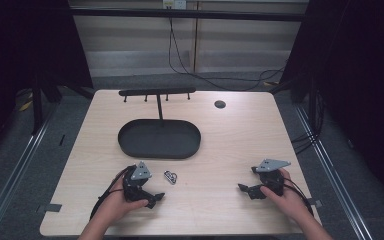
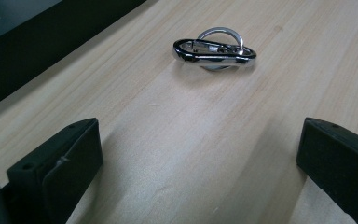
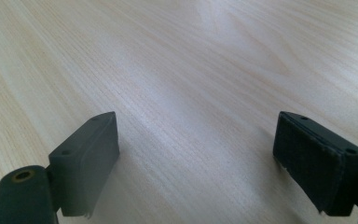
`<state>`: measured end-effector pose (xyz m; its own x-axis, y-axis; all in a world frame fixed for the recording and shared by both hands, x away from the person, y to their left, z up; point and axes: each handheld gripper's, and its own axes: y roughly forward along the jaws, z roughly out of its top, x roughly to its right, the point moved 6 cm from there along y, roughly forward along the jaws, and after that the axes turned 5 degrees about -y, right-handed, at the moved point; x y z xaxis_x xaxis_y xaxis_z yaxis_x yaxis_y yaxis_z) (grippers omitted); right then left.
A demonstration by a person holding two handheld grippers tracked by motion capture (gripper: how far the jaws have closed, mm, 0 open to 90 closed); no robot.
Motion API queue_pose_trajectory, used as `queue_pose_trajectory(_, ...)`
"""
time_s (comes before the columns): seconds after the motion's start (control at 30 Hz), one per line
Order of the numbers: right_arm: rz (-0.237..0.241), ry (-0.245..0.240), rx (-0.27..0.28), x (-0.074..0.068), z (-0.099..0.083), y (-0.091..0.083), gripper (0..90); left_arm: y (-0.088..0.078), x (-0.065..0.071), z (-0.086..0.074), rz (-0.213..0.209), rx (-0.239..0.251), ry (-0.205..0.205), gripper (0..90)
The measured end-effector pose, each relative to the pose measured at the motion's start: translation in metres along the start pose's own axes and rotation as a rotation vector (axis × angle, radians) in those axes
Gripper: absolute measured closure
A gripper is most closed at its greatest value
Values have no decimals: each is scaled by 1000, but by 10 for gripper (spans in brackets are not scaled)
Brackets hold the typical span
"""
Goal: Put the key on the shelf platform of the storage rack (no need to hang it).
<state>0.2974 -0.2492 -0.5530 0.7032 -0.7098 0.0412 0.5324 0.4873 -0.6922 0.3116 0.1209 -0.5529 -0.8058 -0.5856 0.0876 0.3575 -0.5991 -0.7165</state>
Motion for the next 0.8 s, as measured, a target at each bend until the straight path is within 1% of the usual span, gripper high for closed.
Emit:
queue_pose_trajectory(0.23, -1, 2, 0, 0, 0, 0, 138, 0, 0, 0, -2, 1, -3, 0)
queue_pose_trajectory(0.33, -1, 3, -1, 0, 0, 0, 138, -1, -1, 0, 11, 0, -6, 10)
queue_pose_trajectory(0.37, -2, 1, 1, 0, 0, 0, 139, -2, -2, 1, 17, -3, -7, 28)
queue_pose_trajectory(0.4, -1, 1, 1, 0, 0, 0, 138, -3, -3, 2, 16, -11, -18, 54)
queue_pose_trajectory(0.43, -1, 1, 1, 0, 0, 0, 139, -5, -5, 2, 24, -9, -18, 105)
queue_pose_trajectory(0.47, -2, 1, 0, 0, 0, 0, 139, -7, -5, 3, 16, -9, -33, 157)
queue_pose_trajectory(0.53, 0, 2, 2, 0, 0, 0, 139, -8, -6, 3, 12, -15, -46, 166)
queue_pose_trajectory(0.63, -5, 6, 2, -1, 0, 0, 138, -8, -5, 4, 25, -60, -24, 175)
queue_pose_trajectory(0.7, -6, 8, 2, -1, 0, 0, 138, -8, -4, 6, 22, -92, -28, 190)
queue_pose_trajectory(0.77, -5, 7, 2, -1, 0, 0, 139, -9, -2, 8, 14, -119, -20, 217)
queue_pose_trajectory(0.8, -5, 8, 2, -1, 0, 0, 139, -8, -2, 9, 19, -121, -19, 217)
